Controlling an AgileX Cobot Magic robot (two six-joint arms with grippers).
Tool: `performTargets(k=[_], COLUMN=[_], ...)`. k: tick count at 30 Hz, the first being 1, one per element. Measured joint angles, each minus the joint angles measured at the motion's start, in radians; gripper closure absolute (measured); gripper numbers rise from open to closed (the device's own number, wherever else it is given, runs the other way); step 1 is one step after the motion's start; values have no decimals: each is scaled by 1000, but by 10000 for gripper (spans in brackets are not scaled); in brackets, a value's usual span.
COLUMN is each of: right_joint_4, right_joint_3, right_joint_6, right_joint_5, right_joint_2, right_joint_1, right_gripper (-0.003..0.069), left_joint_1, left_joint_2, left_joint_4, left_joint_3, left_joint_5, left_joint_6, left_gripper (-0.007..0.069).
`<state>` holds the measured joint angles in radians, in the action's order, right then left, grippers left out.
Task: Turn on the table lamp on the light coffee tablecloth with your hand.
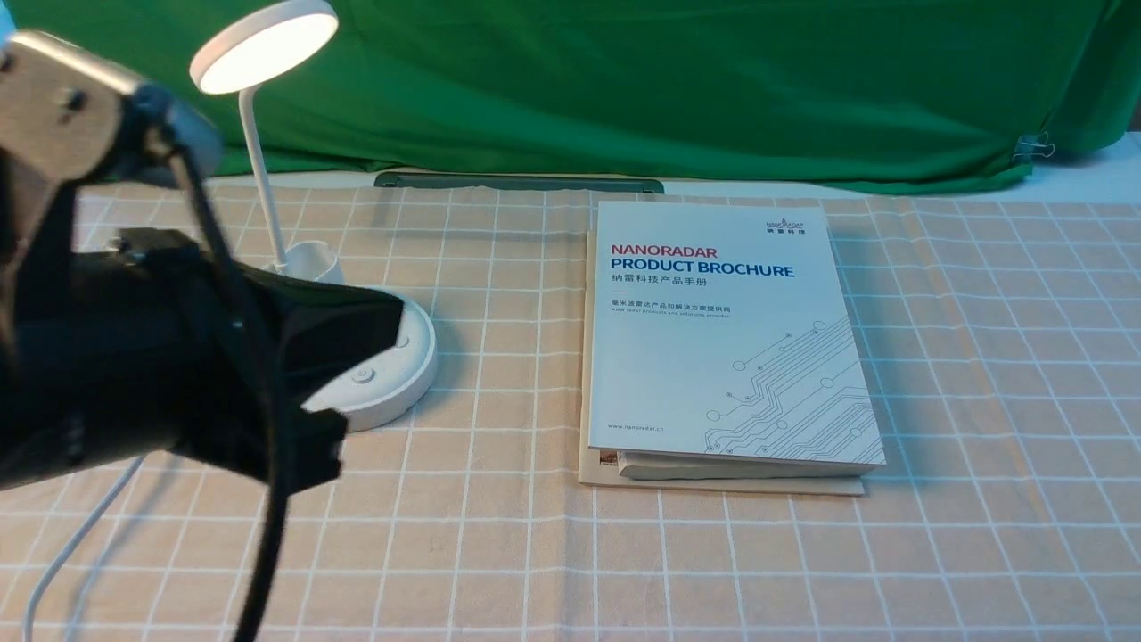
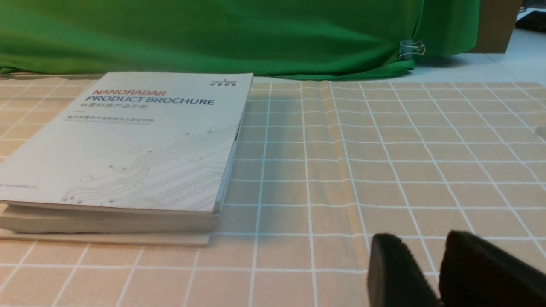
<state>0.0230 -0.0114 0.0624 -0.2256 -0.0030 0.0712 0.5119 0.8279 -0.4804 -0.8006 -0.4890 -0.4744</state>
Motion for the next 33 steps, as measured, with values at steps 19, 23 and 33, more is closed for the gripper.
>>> performTargets(k=[19, 23, 33], right_joint_4=[0, 0, 0], right_joint_3=[0, 0, 0], right_joint_6=[0, 0, 0], right_joint_5=[0, 0, 0], right_joint_2=[0, 0, 0], right_joint_1=[0, 0, 0], right_gripper=[421, 421, 421], left_joint_1=[-125, -310, -385], left_joint_2=[-507, -691, -826], left_joint_4=[571, 568, 521], left_joint_3=[340, 602, 806], left_joint_5=[252, 546, 315], left_joint_6=[321, 368, 608], left_gripper=[624, 624, 624])
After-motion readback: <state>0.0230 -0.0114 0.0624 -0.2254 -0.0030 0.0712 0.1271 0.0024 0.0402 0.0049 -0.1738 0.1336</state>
